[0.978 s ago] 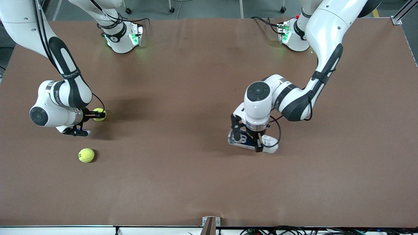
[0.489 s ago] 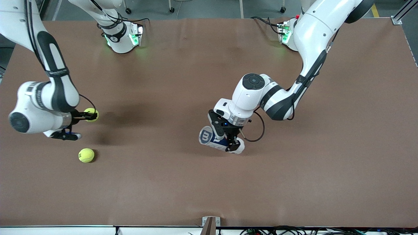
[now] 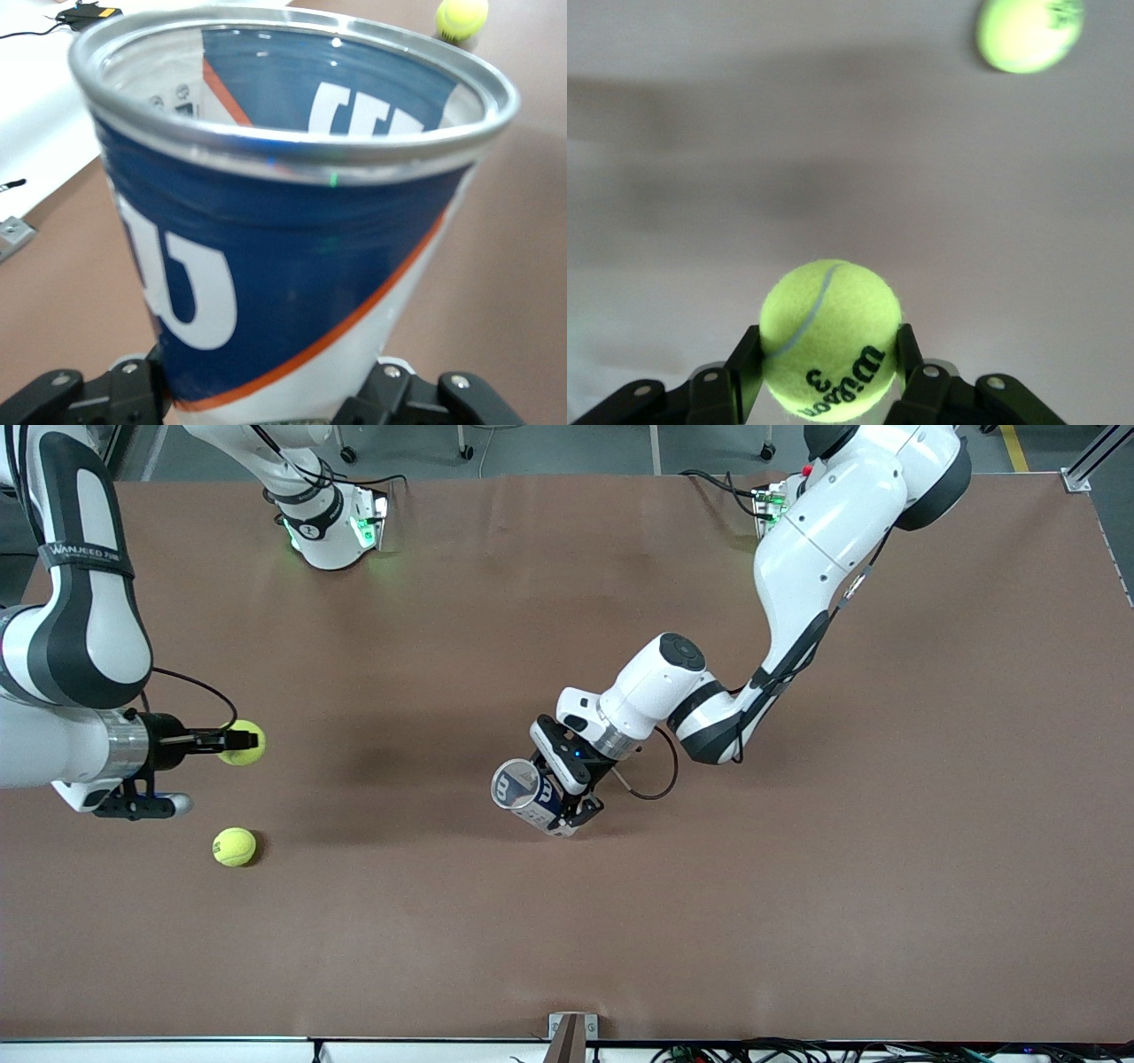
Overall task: Insert tennis ball vertically with right arm
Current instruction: 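Tilt the can opening toward the right gripper while the right gripper lifts the ball, then carry the ball with the right gripper to the can opening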
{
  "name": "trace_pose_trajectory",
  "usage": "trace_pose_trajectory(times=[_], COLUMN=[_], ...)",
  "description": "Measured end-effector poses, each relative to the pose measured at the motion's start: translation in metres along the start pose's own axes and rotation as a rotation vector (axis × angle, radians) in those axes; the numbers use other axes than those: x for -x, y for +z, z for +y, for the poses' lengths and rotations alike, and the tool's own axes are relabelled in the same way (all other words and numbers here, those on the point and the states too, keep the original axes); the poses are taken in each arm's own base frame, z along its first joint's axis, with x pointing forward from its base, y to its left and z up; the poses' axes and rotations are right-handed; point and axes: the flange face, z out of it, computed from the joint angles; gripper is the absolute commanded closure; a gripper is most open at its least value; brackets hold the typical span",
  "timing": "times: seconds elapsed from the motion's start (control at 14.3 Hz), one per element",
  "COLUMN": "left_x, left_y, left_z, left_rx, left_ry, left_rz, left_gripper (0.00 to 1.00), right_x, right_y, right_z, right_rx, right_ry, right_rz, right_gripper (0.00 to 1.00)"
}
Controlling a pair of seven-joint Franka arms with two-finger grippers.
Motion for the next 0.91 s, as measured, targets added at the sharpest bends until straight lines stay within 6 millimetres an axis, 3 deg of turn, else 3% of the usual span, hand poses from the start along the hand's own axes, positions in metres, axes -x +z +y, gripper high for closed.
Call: trace_pose_trajectory(times=[0.35, 0.56, 0.77, 0.91], left_x=[-0.013, -0.001, 0.017, 0.023], left_y=[0.007, 0.016, 0.028, 0.033], left_z=[0.052, 0.058, 0.061, 0.066], left_rx=[0.061, 0.082, 0.098, 0.107], left_ry=[-0.146, -0.185, -0.205, -0.208], left_rz=[0.051, 0.096, 0.113, 0.111], left_gripper=[0.27, 0.27, 0.27, 0.27], right_x=[0.000, 0.003, 0.013, 0.017], right_y=[-0.006, -0.004, 0.013, 0.020], right_z=[-0.116, -0.172, -0.216, -0.230], right_rx=[-0.303, -0.352, -0.335, -0.328], right_ry=[-0.110, -0.093, -0.083, -0.090], right_rz=[0.055, 0.096, 0.062, 0.053], right_gripper=[0.72, 0.72, 0.72, 0.72])
